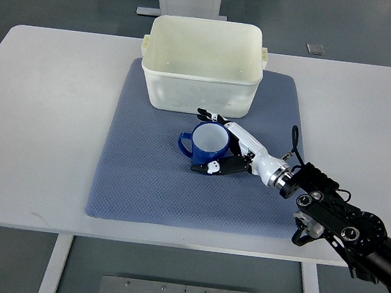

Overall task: Place cup in box with right hand
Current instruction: 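Lower the right hand around the blue mug and close fingers, then lift the blue mug with the right hand over the cream box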

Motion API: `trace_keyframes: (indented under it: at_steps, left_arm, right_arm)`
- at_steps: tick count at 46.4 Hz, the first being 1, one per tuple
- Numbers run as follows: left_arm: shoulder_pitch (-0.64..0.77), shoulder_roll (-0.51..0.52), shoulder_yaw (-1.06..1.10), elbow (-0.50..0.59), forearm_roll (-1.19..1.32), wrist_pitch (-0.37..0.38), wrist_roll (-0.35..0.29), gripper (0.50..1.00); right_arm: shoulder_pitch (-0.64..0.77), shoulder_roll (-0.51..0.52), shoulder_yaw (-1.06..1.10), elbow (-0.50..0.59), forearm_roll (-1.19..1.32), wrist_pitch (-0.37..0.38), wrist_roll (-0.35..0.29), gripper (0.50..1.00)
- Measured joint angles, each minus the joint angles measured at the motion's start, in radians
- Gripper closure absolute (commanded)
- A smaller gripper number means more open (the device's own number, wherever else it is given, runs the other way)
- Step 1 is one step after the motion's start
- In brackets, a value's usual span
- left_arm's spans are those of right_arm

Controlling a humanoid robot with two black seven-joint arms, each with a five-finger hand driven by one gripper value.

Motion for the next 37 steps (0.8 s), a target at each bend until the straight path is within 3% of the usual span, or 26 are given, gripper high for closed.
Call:
trace_keyframes:
  at_steps: [2,25,37]
  left_arm:
    - [0.0,0.0,0.0,0.0,0.0,0.0,0.0,0.5]
    - [0.0,0.0,0.0,0.0,0.0,0.0,0.001,0.5]
    - [0.0,0.0,0.0,0.0,0.0,0.0,0.0,0.5]
  right_arm:
    - [-0.001,0.0,-0.001,0.0,0.001,0.0,0.002,1.0]
    - [0.013,-0.007,-0.021,0.007,0.02,0.0,0.04,1.0]
    - [0.078,-0.143,-0.02,0.192,0.073,0.003,0.021,1.0]
